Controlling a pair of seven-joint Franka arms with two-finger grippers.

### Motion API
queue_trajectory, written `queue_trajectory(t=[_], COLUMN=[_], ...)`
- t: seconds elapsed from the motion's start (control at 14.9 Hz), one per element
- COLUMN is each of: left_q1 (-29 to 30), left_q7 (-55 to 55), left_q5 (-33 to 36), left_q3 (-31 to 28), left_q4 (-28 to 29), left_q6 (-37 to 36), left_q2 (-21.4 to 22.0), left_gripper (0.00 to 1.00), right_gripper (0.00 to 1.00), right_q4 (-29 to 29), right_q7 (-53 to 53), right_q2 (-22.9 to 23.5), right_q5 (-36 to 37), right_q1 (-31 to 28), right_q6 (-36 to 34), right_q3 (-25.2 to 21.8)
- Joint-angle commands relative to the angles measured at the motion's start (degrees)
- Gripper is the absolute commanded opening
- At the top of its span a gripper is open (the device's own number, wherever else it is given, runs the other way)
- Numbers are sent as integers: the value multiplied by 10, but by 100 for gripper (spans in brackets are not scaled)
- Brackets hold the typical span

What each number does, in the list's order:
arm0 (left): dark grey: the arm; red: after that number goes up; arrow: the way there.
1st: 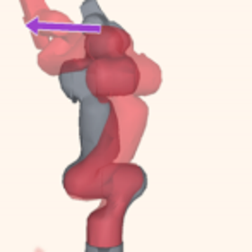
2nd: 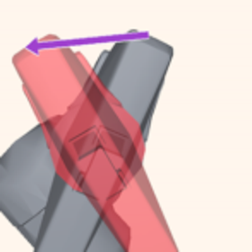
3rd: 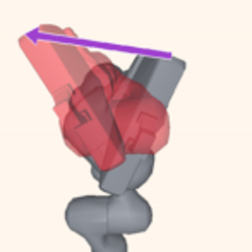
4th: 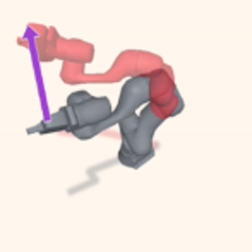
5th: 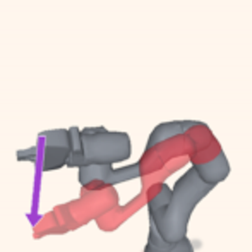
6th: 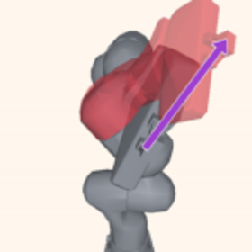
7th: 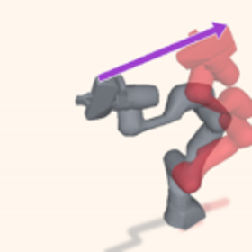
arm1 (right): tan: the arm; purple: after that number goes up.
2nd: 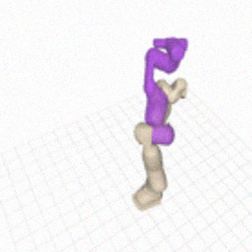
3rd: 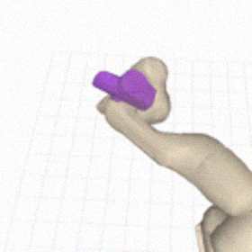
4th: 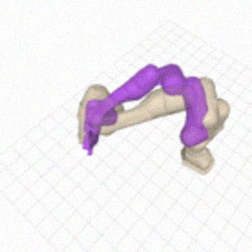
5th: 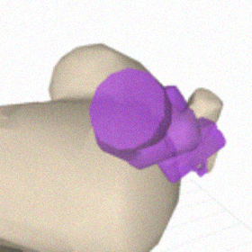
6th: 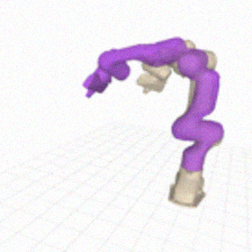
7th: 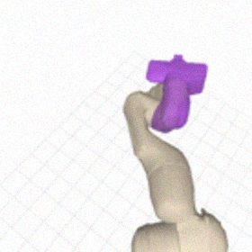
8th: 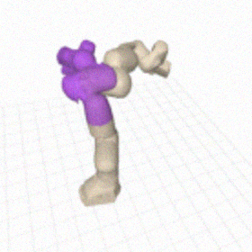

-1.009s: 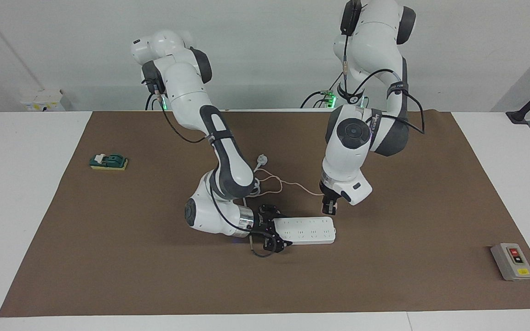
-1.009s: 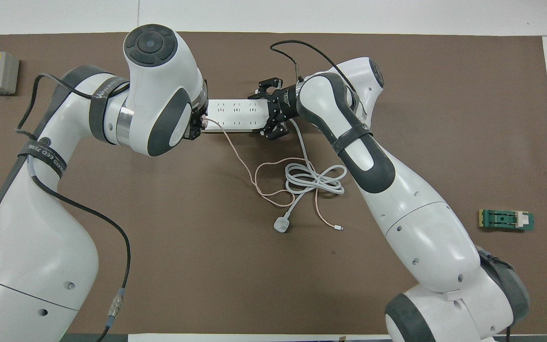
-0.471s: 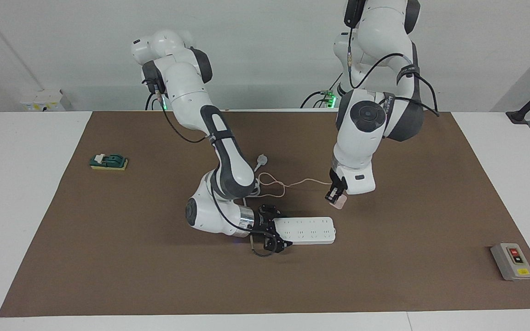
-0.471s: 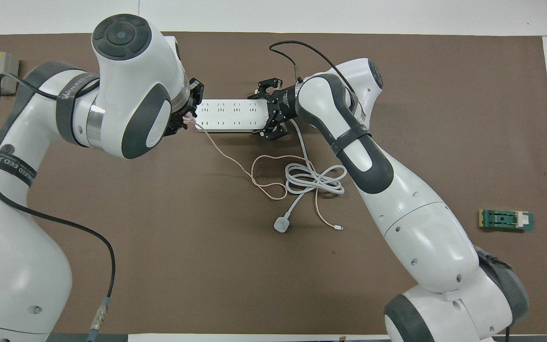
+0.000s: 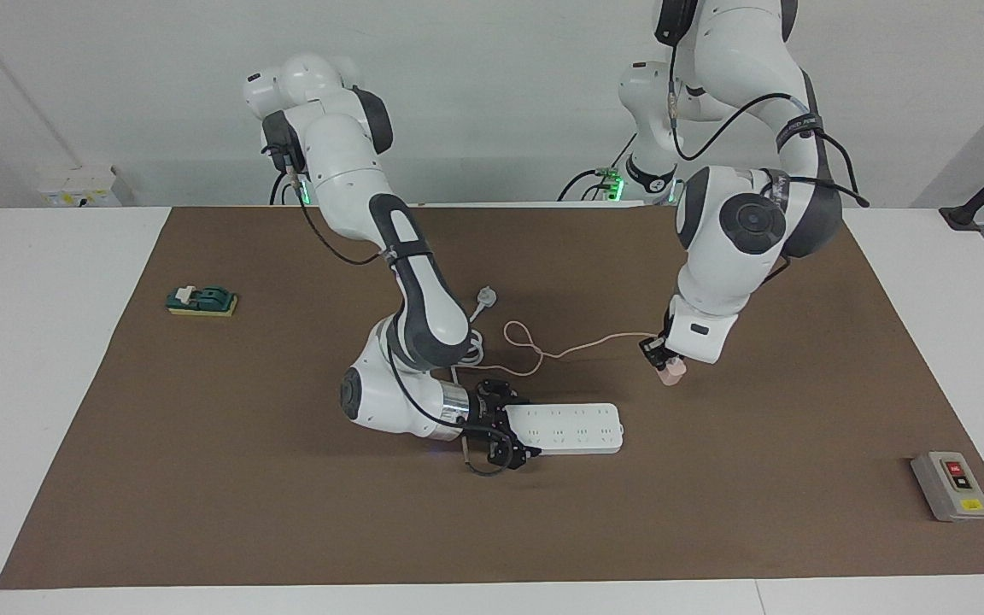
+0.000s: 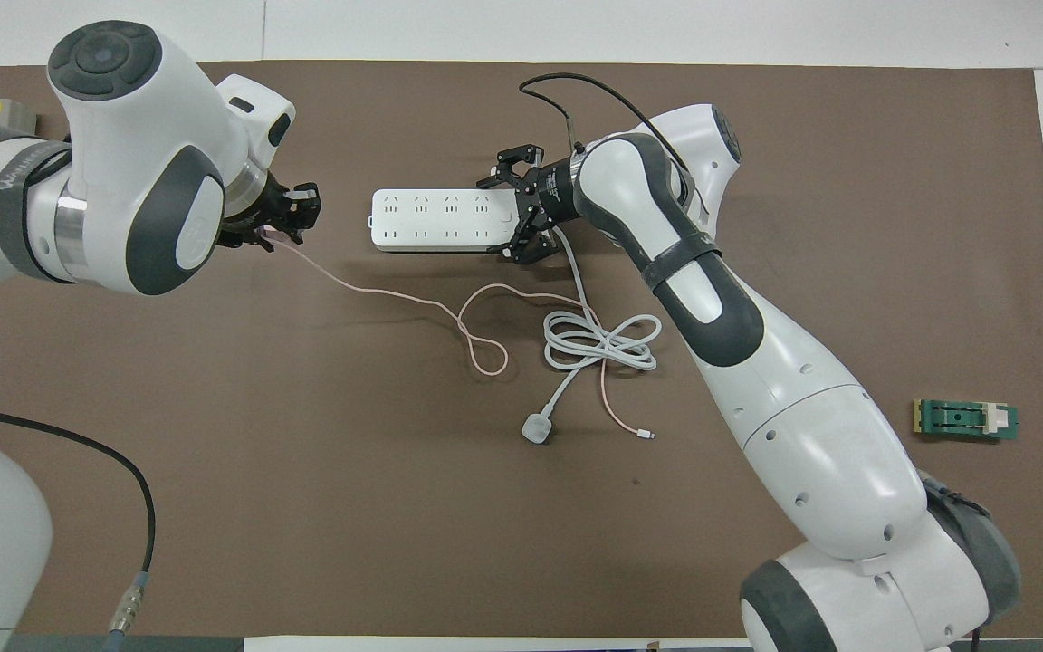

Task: Unplug charger and place it aside
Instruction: 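Pull the pink charger out with the left gripper while the right gripper releases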

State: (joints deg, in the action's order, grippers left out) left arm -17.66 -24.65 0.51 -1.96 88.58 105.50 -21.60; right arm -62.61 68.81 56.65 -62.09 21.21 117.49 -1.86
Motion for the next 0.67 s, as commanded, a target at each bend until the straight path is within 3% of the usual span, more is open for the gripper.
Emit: queue_trajectory(t=[0.0,0.07,0.13,0.27,0.54,0.61], left_q1=[37,50,65,65,66,69], left_q7=[149,211,263,267,268,268], left_q5=[5,4,3,3,3,3], left_q3=[4,5,6,6,4,3], left_q4=[86,121,197,281,301,309], left_q6=[22,44,125,223,231,233], left_q2=[48,60,83,107,114,117], left_gripper=[0,0,0,0,0,6], right_gripper=[100,100,100,100,100,100], right_q4=[-22,-36,-70,-96,-112,-112], right_q7=[-18,-18,-18,-18,-18,-18], right_q2=[-31,-47,-85,-124,-181,-195], right_q5=[-3,-2,10,22,59,71], right_q1=[-19,-21,-20,-20,-20,-20], right_q6=[-16,-27,-46,-71,-138,-152], right_q3=[-7,-14,-38,-59,-110,-123])
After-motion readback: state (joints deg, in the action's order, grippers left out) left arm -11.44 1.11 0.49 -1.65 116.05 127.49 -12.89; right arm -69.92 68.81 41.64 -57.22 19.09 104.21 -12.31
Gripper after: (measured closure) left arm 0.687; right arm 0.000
